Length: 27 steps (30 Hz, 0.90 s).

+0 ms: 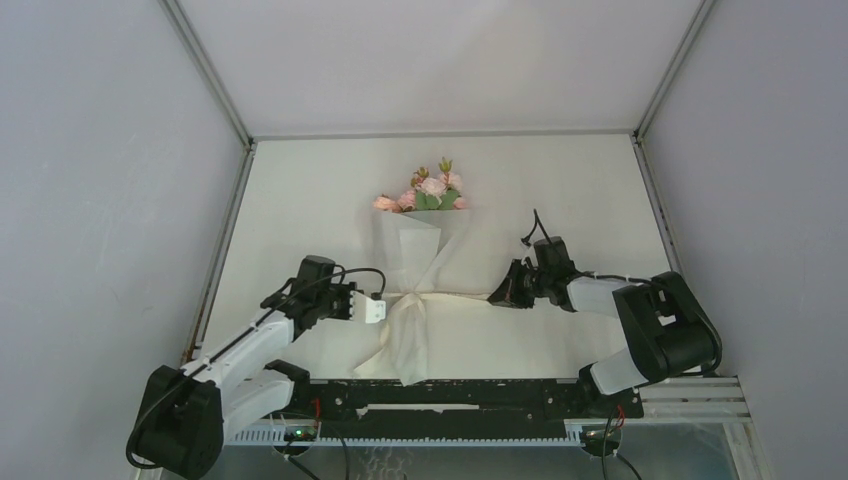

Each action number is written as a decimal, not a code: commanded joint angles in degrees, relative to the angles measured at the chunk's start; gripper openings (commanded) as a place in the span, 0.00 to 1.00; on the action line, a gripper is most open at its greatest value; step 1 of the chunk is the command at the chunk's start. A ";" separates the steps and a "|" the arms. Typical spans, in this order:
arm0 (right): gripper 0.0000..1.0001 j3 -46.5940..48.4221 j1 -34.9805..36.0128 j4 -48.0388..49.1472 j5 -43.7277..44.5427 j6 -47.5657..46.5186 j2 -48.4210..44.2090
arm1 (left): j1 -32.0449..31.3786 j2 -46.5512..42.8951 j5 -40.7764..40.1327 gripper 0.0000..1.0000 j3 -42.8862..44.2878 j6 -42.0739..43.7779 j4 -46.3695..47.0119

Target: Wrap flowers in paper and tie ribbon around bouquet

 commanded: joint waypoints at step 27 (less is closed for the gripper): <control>0.00 -3.87 -8.51 1.38 4.82 3.89 -0.55 | 4.34 -2.49 -1.91 0.00 -3.21 2.44 -3.19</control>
